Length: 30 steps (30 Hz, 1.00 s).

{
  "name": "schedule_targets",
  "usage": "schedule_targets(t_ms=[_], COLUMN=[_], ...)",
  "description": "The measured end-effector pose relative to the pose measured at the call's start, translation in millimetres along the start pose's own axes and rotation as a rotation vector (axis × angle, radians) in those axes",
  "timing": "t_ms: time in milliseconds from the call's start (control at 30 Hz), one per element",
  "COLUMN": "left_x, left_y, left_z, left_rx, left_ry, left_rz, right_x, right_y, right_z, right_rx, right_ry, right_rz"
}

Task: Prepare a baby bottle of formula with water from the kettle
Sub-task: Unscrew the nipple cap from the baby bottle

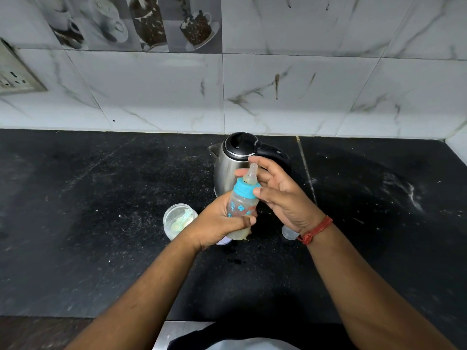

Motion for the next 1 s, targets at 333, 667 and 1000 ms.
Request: schedule_targets(t_ms=[333,667,1000], left_x=[-3.6,-5.8,-7.3], left_y=[-0.6,-2.2,-0.2], left_z=[1.2,3.1,2.0], left_rx=[0.016,0.019,-0.04], left_ry=[-0.008,-0.011,-0.023], left_rz=[-0.006,-0.017,-0.016], right_x=[-0.8,-1.6,-2.9], right_y=[1.1,-0.5,1.6], right_z=[1.5,-1.7,4.4], right_rx=[0.069,0.142,0.039], right_ry=[0.055,0.052,0.053], right_rz=[-0.018,-0.019,0.01])
Point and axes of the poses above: each hand's wrist, its own x-axis away from the middle knuckle, its own z-axis out of the back of the hand, y = z × x, the point moved 4 cm from there along -x, towards the middle knuckle, and after that the axes turned 6 degrees about x, right-handed, at the moved point
